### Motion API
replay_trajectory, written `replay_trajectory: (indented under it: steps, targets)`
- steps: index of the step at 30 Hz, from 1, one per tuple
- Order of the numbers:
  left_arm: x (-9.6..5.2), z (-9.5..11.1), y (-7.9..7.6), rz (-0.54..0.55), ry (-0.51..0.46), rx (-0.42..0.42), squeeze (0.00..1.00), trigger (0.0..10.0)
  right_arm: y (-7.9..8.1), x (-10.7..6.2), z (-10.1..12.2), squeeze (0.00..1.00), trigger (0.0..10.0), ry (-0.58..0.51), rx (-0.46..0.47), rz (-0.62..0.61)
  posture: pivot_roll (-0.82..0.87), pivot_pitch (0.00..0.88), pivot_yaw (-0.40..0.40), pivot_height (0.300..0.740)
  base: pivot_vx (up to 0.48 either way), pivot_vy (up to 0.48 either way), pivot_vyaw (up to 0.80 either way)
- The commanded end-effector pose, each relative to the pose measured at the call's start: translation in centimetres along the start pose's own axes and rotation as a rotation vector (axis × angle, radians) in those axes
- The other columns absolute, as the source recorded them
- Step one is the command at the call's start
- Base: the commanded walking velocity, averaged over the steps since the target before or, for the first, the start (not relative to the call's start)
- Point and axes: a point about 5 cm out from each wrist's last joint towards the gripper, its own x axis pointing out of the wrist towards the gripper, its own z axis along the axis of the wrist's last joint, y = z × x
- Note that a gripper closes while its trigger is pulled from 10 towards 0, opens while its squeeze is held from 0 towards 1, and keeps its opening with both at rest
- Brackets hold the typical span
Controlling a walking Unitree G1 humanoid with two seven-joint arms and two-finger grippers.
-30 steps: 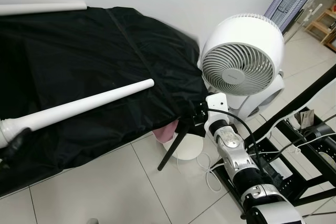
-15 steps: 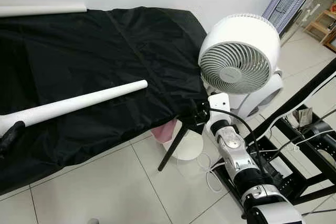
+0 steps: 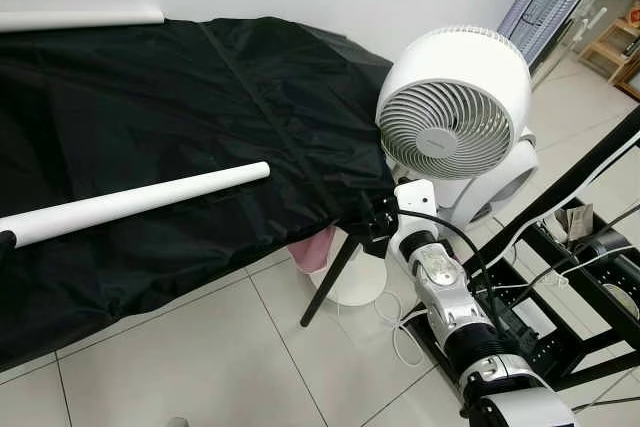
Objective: Building children table
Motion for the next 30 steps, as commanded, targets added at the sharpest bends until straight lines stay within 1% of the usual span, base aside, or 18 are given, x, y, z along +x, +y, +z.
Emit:
replay_trajectory:
  steps: [1, 5, 9, 11, 12, 13, 16, 17, 19, 20, 21, 22, 24, 25, 26, 28, 29, 30]
  targets:
    - [0.7, 0.8, -1.9, -0.094, -0.043, -0.016, 0.0, 10.0, 0.0, -0.3, -0.3, 0.0, 10.0, 0.001, 0.012, 0.002, 0.21, 0.092, -0.165, 0.74, 0.0, 0.0, 0.0]
    - [2.7, 1.5, -5.1, -0.235, -0.115, -0.066, 0.0, 10.0, -0.3, -0.5, -0.3, 0.0, 10.0, 0.004, 0.01, -0.001, 0.2, 0.096, -0.165, 0.74, 0.0, 0.0, 0.0]
    - [4.6, 1.8, -7.8, -0.345, -0.138, -0.133, 0.0, 10.0, -0.5, -0.5, -0.4, 0.0, 10.0, 0.005, 0.001, -0.003, 0.19, 0.101, -0.156, 0.74, 0.0, 0.0, 0.0]
    - [5.2, 1.8, -8.6, -0.37, -0.139, -0.155, 0.0, 10.0, -0.6, -0.6, -0.3, 0.0, 10.0, 0.004, -0.005, -0.005, 0.19, 0.102, -0.154, 0.74, 0.0, 0.0, 0.0]
    - [5.2, 1.8, -8.6, -0.37, -0.139, -0.155, 0.0, 10.0, -0.6, -0.6, -0.3, 0.0, 10.0, 0.004, -0.005, -0.005, 0.19, 0.102, -0.154, 0.74, 0.0, 0.0, 0.0]
    - [5.5, 1.9, -9.0, -0.39, -0.144, -0.186, 0.0, 10.0, -0.6, -0.6, -0.3, 0.0, 10.0, 0.002, -0.007, -0.006, 0.19, 0.1, -0.152, 0.74, 0.0, 0.0, 0.0]
    - [7.8, 2.3, -12.4, -0.476, -0.184, -0.291, 0.0, 10.0, -0.6, -0.7, -0.3, 0.0, 10.0, -0.008, -0.006, -0.008, 0.18, 0.103, -0.146, 0.74, 0.0, 0.0, 0.0]
    - [7.8, 2.3, -12.4, -0.476, -0.184, -0.291, 0.0, 10.0, -0.6, -0.7, -0.3, 0.0, 10.0, -0.008, -0.006, -0.008, 0.18, 0.103, -0.146, 0.74, 0.0, 0.0, 0.0]
    - [9.4, 2.4, -14.2, -0.475, -0.194, -0.343, 0.0, 10.0, -0.7, -0.8, -0.3, 0.0, 10.0, -0.011, -0.004, -0.014, 0.18, 0.101, -0.145, 0.74, 0.0, 0.0, 0.6]
    - [9.4, 2.4, -14.2, -0.475, -0.194, -0.343, 0.0, 10.0, -0.7, -0.8, -0.3, 0.0, 10.0, -0.011, -0.004, -0.014, 0.18, 0.101, -0.145, 0.74, 0.0, 0.0, 0.66]
    - [10.9, 2.2, -15.9, -0.49, -0.186, -0.367, 0.0, 10.0, -0.7, -0.7, -0.2, 0.0, 10.0, -0.012, -0.002, -0.022, 0.17, 0.098, -0.14, 0.74, 0.0, 0.0, 0.8]
    - [11.4, 2.2, -16.4, -0.495, -0.189, -0.367, 0.0, 10.0, -0.8, -0.7, -0.2, 0.0, 10.0, -0.012, -0.001, -0.023, 0.17, 0.097, -0.14, 0.74, 0.0, 0.0, 0.8]
    - [11.4, 2.2, -16.4, -0.495, -0.189, -0.367, 0.0, 10.0, -0.8, -0.7, -0.2, 0.0, 10.0, -0.012, -0.001, -0.023, 0.17, 0.097, -0.14, 0.74, 0.0, 0.0, 0.8]
    - [12.1, 2.2, -16.8, -0.478, -0.182, -0.368, 0.0, 10.0, -0.8, -0.6, -0.2, 0.0, 10.0, -0.012, 0.0, -0.028, 0.17, 0.095, -0.136, 0.74, 0.0, 0.0, 0.8]
    - [12.1, 2.2, -16.8, -0.478, -0.182, -0.368, 0.0, 10.0, -0.8, -0.6, -0.2, 0.0, 10.0, -0.012, 0.0, -0.028, 0.17, 0.095, -0.136, 0.74, 0.0, 0.0, 0.8]
    - [13.6, 2.6, -17.5, -0.432, -0.185, -0.367, 0.0, 10.0, -0.7, -0.5, -0.1, 0.0, 10.0, -0.017, 0.0, -0.034, 0.15, 0.085, -0.13, 0.74, 0.0, 0.0, 0.8]
    - [13.6, 2.6, -17.5, -0.432, -0.185, -0.367, 0.0, 10.0, -0.7, -0.5, -0.1, 0.0, 10.0, -0.017, 0.0, -0.034, 0.15, 0.085, -0.13, 0.74, 0.0, 0.0, 0.8]
    - [14.3, 2.8, -17.9, -0.405, -0.182, -0.364, 0.0, 10.0, -0.7, -0.5, 0.0, 0.0, 10.0, -0.021, 0.0, -0.035, 0.15, 0.084, -0.13, 0.74, 0.0, 0.0, 0.8]
